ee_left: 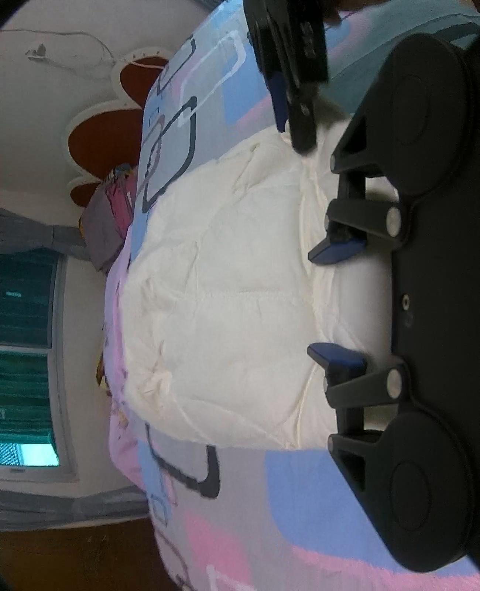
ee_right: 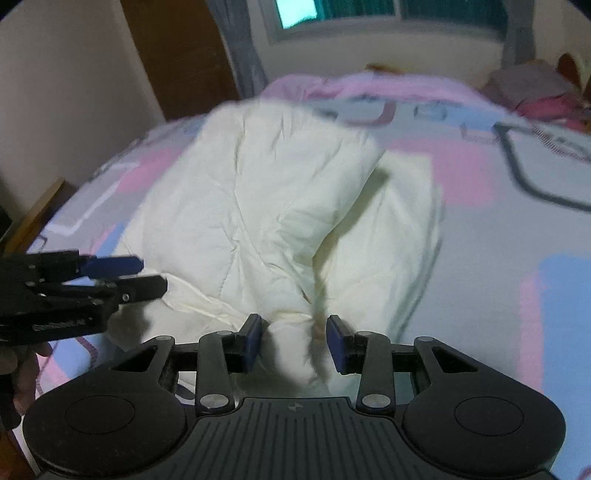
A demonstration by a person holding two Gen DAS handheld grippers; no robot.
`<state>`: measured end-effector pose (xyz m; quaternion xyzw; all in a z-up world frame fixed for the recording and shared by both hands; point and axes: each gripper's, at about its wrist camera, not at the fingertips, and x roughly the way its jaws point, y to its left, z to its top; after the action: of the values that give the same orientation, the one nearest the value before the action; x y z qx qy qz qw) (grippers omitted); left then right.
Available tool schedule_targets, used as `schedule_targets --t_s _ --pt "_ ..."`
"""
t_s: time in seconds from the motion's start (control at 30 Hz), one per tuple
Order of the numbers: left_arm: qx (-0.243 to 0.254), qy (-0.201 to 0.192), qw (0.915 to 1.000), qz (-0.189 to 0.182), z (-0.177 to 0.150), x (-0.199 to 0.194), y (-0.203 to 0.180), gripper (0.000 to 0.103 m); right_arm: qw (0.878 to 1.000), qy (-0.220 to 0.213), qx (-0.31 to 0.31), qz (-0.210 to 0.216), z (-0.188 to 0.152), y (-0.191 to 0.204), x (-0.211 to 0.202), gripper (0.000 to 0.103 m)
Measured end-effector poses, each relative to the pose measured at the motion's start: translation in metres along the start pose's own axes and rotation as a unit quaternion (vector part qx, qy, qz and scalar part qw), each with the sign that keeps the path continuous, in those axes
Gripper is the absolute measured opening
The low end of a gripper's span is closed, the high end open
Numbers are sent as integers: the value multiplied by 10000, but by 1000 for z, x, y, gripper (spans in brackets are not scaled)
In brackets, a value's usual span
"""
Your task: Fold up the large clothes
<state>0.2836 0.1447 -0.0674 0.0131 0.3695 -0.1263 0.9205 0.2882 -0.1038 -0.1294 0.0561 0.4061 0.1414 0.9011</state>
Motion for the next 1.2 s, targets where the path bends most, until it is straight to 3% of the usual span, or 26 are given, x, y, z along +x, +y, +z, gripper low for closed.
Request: schedule_targets --t_s 0.1,0.2,0.3,0.37,0.4,0.43,0.53,0.87,1.03,1.2 --pt "-12 -89 9999 122 -2 -20 -12 48 9999 -149 26 -64 -7 -2 -28 38" --pt "49 -218 9995 239 -9 -41 -28 59 9994 -305 108 -129 -16 -4 -57 38" --pt "95 -338 9989 325 -16 -60 -44 76 9987 -443 111 -226 -29 1 -82 38" --pt "130 -470 9981 378 -20 -76 -55 86 9980 -537 119 -298 -41 6 -100 66" --pt "131 -518 9978 403 -22 -83 -59 88 9971 -670 92 -340 -47 7 -111 94" --pt "124 -584 9972 452 -27 -94 -66 93 9957 -839 34 -399 -55 11 -122 103" --pt "116 -713 9957 578 -39 -120 -81 99 9946 -841 14 -610 -72 20 -143 103" --pt "68 -765 9945 716 -87 -202 -114 101 9849 -1099 46 -1337 -137 67 -226 103" --pt "-268 -963 9923 726 -101 -237 -117 101 9799 -1277 224 -1518 -155 77 -253 103" --pt "-239 -1135 9905 743 -103 -261 -124 101 9803 -1205 309 -1536 -163 84 -264 103"
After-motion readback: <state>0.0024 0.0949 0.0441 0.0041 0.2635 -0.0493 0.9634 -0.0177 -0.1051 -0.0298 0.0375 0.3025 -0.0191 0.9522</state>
